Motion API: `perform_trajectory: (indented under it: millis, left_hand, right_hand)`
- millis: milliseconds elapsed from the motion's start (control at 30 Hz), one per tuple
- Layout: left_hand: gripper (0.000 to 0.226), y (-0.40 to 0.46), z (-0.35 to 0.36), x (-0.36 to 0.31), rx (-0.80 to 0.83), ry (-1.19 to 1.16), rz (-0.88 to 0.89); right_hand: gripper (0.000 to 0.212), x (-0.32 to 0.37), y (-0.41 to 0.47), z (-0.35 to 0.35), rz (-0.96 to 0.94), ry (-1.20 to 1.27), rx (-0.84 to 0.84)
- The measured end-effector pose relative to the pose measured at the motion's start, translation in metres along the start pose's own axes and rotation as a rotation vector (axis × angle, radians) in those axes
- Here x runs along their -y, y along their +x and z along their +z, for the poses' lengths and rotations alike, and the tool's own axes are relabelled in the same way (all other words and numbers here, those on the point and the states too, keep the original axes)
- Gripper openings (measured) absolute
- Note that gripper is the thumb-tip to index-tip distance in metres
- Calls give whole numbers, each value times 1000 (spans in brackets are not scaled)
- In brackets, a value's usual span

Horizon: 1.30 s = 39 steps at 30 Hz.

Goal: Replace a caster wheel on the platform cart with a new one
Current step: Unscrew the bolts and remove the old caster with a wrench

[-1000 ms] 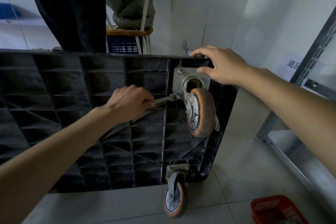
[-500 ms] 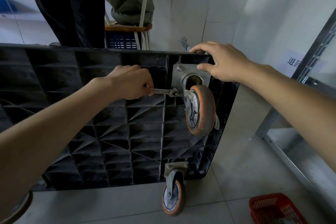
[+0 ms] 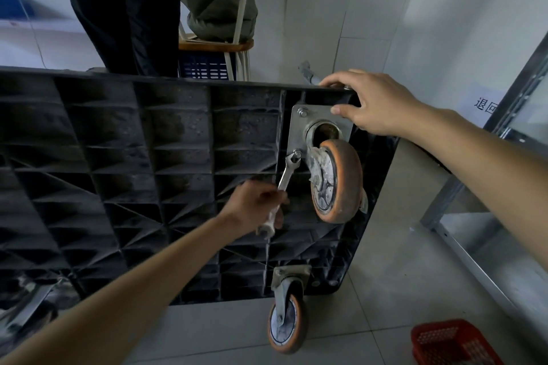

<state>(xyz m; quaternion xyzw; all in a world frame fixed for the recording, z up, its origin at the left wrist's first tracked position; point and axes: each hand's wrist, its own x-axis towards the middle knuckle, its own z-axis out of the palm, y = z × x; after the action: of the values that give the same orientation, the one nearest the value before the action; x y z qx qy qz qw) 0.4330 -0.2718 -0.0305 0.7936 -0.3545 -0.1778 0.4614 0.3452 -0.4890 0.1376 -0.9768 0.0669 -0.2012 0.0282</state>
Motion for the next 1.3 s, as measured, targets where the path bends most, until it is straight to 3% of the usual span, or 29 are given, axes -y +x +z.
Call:
perform_trajectory:
  millis: [100, 167, 333, 533, 633, 767, 967, 1133, 1300]
  left_hand:
    - [20, -5, 17, 5, 50, -270, -91]
    - [19, -11, 16, 7, 70, -285, -84]
    - [21, -16, -21, 10, -186, 175, 177]
    - [22, -10, -72, -26, -84, 695, 200]
    - [19, -3, -78, -36, -41, 761, 202]
    - [35, 6, -83, -46, -41, 835, 208]
    - [24, 9, -93, -61, 33, 788, 160]
    - [21, 11, -96, -78, -55, 1065, 248]
    - [25, 8, -91, -82, -81, 1151, 288]
  right_hand:
    - [45, -1, 1, 2, -3, 2, 1]
    - [45, -2, 1, 1, 9, 5, -6]
    - [44, -4, 0, 2, -2, 5, -14]
    - [45, -3, 0, 2, 2, 11, -13]
    - [44, -3, 0, 2, 0, 13, -16]
    - [44, -4, 0, 3, -3, 11, -11]
    - [44, -4, 0, 3, -7, 19, -19]
    - [44, -3, 1, 3, 0, 31, -17]
    - [44, -4, 1, 3, -6, 22, -12]
